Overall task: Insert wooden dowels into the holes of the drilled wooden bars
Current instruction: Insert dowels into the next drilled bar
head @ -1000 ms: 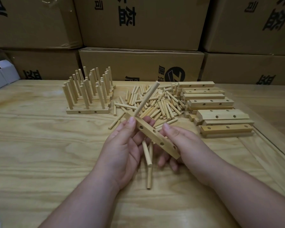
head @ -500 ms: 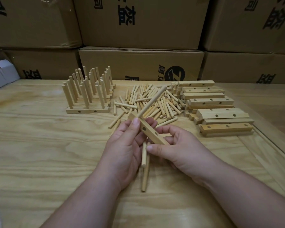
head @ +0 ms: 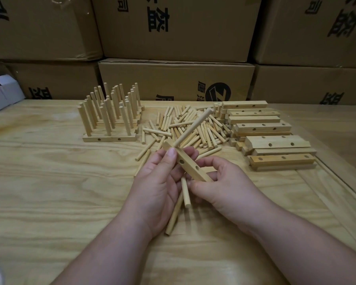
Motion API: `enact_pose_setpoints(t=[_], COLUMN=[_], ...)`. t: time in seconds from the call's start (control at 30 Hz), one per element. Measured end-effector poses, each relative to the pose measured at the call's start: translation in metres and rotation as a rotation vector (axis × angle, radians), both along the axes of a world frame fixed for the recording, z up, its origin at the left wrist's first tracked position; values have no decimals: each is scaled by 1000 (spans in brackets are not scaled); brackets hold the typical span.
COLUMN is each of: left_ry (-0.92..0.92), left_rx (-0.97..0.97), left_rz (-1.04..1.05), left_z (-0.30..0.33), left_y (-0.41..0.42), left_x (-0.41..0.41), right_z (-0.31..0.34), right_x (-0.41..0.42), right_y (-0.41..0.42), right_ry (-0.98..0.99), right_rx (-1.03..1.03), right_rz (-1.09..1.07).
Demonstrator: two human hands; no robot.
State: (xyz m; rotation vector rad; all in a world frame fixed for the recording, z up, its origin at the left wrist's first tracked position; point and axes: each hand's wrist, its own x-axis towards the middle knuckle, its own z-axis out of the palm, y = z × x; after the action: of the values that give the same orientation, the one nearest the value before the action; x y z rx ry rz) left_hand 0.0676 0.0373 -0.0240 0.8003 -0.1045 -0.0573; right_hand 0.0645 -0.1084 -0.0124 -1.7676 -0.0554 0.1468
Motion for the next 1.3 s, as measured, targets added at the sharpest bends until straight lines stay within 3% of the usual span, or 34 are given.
enact_pose_setpoints(t=[0.17, 0.3, 0.4, 0.47, 0.67, 0.93, 1.3], left_ry=[20, 162, 249, 266, 181, 115, 59], left_rx=[-59, -122, -181, -206, -40, 55, 136], left_rz=[69, 198, 301, 344, 269, 207, 216], left_z=[-2, 2, 2, 3, 2, -1, -4], left_y=[0, 7, 15, 15, 8, 5, 4], left_x=[4, 11, 15, 14, 9, 8, 10], right_z=[-2, -1, -2, -2, 2, -2, 0], right_x=[1, 3, 8, 10, 10, 4, 0], right_y=[2, -3, -10, -14, -22, -19, -20], right_ry=[18, -2, 3, 8, -233, -354, -516], right_rx=[73, 66, 31, 120, 414, 261, 290], right_rz=[20, 28, -47, -123, -236, -159, -51])
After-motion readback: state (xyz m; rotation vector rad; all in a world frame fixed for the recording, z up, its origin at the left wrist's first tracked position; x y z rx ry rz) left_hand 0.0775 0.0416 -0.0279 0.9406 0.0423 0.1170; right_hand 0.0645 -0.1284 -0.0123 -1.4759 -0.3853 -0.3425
